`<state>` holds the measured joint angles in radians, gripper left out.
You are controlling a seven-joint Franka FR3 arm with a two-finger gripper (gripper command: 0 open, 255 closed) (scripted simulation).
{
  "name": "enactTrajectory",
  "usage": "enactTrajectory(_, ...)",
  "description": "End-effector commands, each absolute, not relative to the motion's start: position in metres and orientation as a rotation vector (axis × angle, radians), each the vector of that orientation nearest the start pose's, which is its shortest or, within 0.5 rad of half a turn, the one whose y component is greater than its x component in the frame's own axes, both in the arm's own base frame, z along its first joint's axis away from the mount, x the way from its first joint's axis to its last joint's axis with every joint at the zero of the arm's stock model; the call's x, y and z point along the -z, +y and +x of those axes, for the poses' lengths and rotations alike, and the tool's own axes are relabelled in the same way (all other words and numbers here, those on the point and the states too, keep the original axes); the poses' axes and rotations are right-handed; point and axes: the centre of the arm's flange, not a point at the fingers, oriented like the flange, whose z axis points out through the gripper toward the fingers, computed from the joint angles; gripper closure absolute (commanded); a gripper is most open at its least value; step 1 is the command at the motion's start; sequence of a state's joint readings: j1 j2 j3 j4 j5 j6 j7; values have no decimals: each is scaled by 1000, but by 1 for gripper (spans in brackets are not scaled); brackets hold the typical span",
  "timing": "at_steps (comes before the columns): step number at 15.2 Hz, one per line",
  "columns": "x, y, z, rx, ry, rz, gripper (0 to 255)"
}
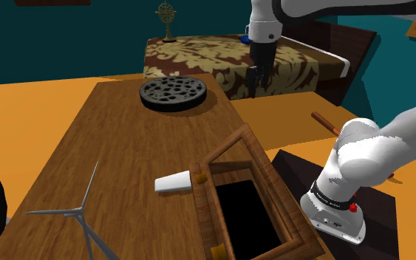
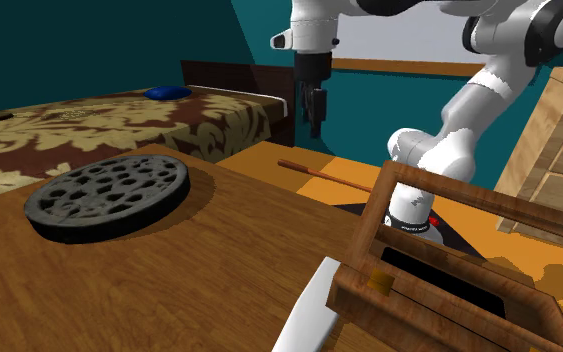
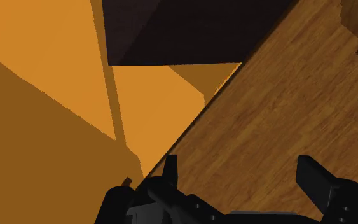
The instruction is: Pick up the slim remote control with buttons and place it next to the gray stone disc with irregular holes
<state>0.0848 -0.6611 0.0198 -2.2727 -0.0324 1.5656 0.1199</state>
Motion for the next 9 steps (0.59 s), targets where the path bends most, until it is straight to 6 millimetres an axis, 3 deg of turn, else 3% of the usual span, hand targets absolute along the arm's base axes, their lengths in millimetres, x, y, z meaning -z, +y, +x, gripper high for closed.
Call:
enactTrajectory(1,-580,54,354,-76,-62,-3191,0)
enactTrajectory(9,-538,145,396,-121,-423,-3172,0)
